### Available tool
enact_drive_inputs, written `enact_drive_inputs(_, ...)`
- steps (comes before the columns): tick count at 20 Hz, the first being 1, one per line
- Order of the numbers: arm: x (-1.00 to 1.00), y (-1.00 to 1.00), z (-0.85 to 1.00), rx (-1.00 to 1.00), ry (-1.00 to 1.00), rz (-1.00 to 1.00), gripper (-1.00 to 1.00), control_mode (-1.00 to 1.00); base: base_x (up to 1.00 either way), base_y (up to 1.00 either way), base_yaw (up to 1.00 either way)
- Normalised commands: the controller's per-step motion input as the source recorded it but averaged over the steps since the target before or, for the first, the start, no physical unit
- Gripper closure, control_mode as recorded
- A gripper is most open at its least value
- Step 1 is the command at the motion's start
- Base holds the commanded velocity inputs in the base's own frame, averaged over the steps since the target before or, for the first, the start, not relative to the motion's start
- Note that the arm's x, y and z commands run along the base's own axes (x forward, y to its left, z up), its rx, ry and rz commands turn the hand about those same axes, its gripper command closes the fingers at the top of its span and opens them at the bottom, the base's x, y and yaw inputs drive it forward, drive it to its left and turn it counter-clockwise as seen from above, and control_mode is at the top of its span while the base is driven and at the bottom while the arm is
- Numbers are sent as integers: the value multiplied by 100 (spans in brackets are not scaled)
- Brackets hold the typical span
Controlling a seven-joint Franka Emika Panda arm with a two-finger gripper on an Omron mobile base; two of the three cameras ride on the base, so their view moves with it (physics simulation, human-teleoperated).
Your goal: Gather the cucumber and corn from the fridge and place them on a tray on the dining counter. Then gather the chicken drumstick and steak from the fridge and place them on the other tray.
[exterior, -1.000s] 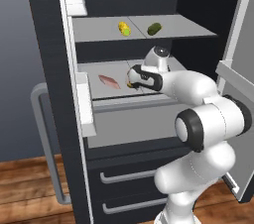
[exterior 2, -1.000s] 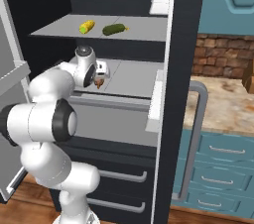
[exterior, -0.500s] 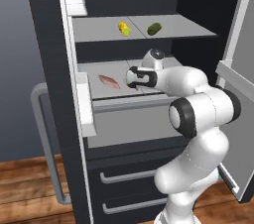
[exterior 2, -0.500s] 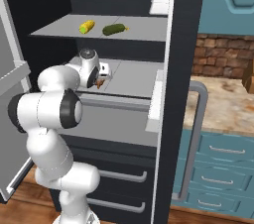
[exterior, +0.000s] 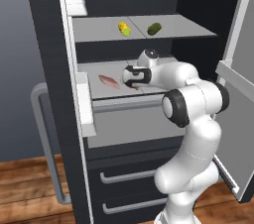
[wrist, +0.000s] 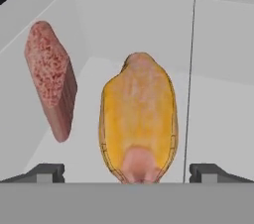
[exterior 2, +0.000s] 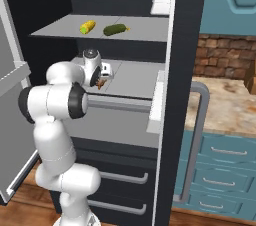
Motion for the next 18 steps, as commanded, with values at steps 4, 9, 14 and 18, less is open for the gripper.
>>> enact_drive_inputs(4,42,4,-7,0,1,0,-100,-100,0,0,0)
enact_drive_inputs(9,46,0,-9,0,2,0,-100,-100,0,0,0)
enact_drive_inputs(14,4,0,-28,0,4,0,-100,-100,0,0,0)
enact_drive_inputs(18,-14,0,-38,0,7,-2,-100,-100,0,0,0)
